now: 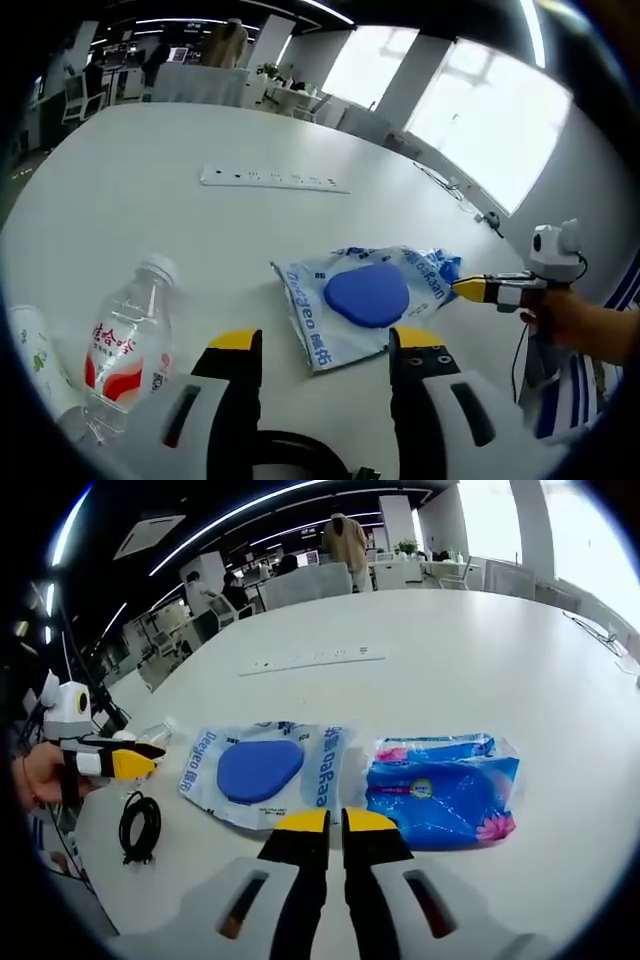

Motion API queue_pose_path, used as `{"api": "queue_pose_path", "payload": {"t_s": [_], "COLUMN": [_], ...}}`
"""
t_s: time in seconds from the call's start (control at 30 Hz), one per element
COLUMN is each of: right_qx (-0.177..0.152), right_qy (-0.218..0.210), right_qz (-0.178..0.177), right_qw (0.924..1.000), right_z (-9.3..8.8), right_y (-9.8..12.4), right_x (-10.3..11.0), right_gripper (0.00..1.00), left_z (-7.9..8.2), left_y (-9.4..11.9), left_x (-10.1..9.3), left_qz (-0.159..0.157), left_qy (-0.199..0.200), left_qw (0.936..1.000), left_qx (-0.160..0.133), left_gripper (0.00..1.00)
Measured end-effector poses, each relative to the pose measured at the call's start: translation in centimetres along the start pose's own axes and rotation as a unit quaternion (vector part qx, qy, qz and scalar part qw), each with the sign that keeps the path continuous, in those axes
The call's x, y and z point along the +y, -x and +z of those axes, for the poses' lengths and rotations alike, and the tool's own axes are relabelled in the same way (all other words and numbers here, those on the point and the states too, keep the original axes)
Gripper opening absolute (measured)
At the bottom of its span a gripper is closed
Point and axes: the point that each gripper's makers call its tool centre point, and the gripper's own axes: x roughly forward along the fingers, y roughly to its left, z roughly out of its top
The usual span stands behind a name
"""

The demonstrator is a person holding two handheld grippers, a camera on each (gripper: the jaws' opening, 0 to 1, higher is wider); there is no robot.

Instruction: Arrange the tabletop items into an orderly group along one side of the table until the central work area is clear of visible clutter.

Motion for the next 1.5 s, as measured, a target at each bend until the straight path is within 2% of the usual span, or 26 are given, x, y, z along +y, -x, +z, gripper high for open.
{"api": "queue_pose_path", "payload": {"t_s": [0.3, 0.37, 1.03, 1.5], "right_qx": [-0.006, -0.02, -0.039, -0.05], "right_qy": [0.001, -0.007, -0.008, 0.0], "right_qz": [-0.001, 0.001, 0.017, 0.035], "right_qw": [1.0, 0.9998, 0.999, 0.9981], "right_z": [0.4, 0.9, 2.5, 3.6], "right_y": [0.5, 0.7, 2.2, 3.1], "right_x": [0.0, 0.1, 1.2, 3.0], "right_gripper": [0.01, 0.04, 0.19, 0.31], "left_z": [0.0, 0.2, 1.5, 2.2], "left_y": [0.7, 0.9, 3.6, 6.5], "left_x": [-0.2, -0.3, -0.7, 0.4], "left_qz": [0.001, 0.001, 0.005, 0.027], "left_qy": [-0.006, -0.005, -0.014, -0.025], "left_qw": [1.0, 1.0, 0.9995, 0.9983], "left_qx": [-0.003, -0.007, -0.028, -0.045], "left_gripper": [0.51, 0.52, 0.57, 0.6]}}
